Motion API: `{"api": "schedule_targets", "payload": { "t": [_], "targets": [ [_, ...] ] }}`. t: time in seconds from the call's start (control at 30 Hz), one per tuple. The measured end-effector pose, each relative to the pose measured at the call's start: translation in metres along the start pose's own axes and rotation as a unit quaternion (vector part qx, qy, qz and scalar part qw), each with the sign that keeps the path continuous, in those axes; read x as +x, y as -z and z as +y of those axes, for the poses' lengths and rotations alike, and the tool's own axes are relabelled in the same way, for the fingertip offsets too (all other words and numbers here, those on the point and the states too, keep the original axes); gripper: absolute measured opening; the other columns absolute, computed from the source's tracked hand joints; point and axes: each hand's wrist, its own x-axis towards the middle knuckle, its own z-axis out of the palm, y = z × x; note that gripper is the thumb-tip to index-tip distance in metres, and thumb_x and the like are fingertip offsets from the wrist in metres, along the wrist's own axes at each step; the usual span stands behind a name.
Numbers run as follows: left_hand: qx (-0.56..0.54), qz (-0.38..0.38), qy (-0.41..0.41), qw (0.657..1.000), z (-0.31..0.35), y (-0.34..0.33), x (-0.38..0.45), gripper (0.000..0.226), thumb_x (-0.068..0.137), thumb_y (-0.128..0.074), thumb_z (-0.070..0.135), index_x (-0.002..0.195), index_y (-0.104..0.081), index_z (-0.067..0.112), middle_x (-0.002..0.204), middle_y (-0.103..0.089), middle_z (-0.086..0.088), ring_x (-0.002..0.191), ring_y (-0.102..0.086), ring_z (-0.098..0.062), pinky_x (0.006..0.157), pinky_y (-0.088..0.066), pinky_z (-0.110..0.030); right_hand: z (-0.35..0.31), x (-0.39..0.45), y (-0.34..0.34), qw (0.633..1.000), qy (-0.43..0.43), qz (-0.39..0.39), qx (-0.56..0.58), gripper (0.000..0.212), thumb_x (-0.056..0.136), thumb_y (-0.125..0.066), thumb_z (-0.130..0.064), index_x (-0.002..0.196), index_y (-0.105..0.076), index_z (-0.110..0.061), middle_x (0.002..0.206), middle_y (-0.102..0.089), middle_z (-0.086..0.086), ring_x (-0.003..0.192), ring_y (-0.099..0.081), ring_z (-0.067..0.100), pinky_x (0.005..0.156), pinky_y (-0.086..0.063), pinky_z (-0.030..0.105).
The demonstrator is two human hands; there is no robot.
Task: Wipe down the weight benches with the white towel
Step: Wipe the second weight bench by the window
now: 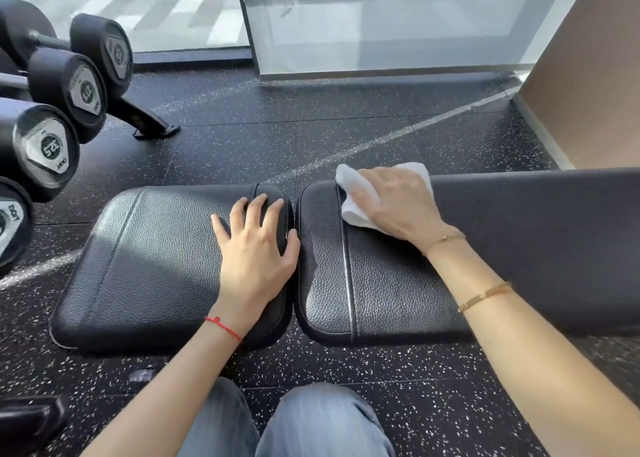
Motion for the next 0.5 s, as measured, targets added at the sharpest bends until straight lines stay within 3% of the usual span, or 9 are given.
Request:
{"api": "schedule_targets", "payload": {
  "t": [0.1,0.2,0.3,0.4,0.5],
  "targets": [
    [-0.001,-0.002,0.003,1.000,0.000,0.001,0.001,0.054,0.092,-0.052,0.045,0.141,-0.049,0.022,0.149,-0.045,-0.003,0.143,-0.031,-0.030,0.115,-0.017,-0.067,-0.023,-0.037,-0.002,0.998,0.050,-0.022,0.023,0.066,0.096,-0.007,-0.057,0.154,-0.023,-0.028,0.160,-0.026,-0.001,0.148,-0.021,0.023,0.120,-0.016,0.043],
    [-0.006,-0.009,0.006,1.000,0.000,0.001,0.001,0.054,0.093,-0.050,0.046,0.142,-0.048,0.023,0.150,-0.044,-0.002,0.143,-0.030,-0.029,0.115,-0.016,-0.067,-0.035,-0.066,-0.008,0.994,0.066,-0.036,0.085,0.061,0.100,-0.015,-0.059,0.156,-0.017,-0.035,0.165,-0.010,-0.005,0.152,-0.004,0.021,0.124,-0.001,0.041],
    [-0.014,-0.008,0.005,1.000,0.000,0.002,0.000,0.054,0.093,-0.048,0.046,0.142,-0.048,0.022,0.150,-0.044,-0.002,0.143,-0.030,-0.029,0.116,-0.016,-0.067,-0.030,-0.052,-0.003,0.995,0.021,-0.041,0.091,0.072,0.094,-0.008,-0.069,0.156,-0.013,-0.035,0.166,-0.003,-0.006,0.152,0.002,0.018,0.123,0.005,0.036],
    [-0.028,-0.005,0.012,1.000,0.001,0.005,-0.001,0.053,0.094,-0.049,0.043,0.142,-0.049,0.020,0.150,-0.046,-0.002,0.143,-0.031,-0.028,0.116,-0.016,-0.065,-0.037,-0.023,0.000,0.995,-0.051,-0.039,0.074,0.062,0.101,-0.012,-0.059,0.157,-0.013,-0.033,0.166,-0.004,-0.002,0.152,0.001,0.021,0.123,0.003,0.041],
    [-0.047,0.001,0.013,0.999,0.000,0.008,-0.001,0.051,0.094,-0.049,0.039,0.141,-0.050,0.018,0.147,-0.048,0.000,0.142,-0.033,-0.025,0.116,-0.018,-0.063,-0.055,-0.028,-0.002,0.996,-0.055,-0.041,0.062,0.061,0.102,-0.014,-0.058,0.157,-0.011,-0.032,0.166,-0.003,-0.002,0.152,0.001,0.023,0.123,0.002,0.043]
  ]
}}
